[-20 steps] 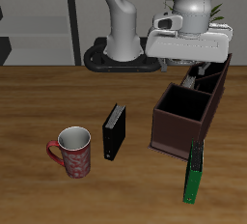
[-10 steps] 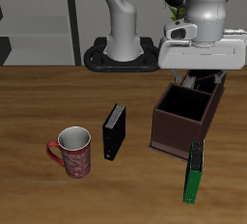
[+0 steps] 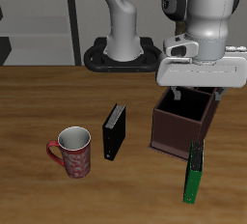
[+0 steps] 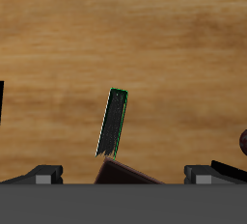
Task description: Place the yellow book into the left desk caddy's front compartment and place the green book into the left desk caddy's left compartment and place the black book into the left desk caddy's back compartment
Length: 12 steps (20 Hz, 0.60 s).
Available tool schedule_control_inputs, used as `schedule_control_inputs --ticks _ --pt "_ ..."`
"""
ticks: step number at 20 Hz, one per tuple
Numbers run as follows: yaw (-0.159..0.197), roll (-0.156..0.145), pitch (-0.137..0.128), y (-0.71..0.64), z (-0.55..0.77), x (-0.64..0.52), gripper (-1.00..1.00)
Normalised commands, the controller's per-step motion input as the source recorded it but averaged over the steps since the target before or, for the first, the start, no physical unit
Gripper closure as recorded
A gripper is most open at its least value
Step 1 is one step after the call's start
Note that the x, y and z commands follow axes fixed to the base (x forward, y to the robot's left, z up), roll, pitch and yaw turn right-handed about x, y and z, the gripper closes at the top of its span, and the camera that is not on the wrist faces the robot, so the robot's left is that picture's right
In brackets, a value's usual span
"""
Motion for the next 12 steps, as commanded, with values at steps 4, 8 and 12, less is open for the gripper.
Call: schedule_control_inputs --ticks 4,8,12 --pt "-0.030 -0.003 0.031 0.01 -0.32 0.28 -1.00" --pt "0.011 -0.020 0.027 -0.03 -0.34 0.24 -1.00" --pt "-0.028 -0.027 0.041 -0.12 -0.26 0.19 -1.00"
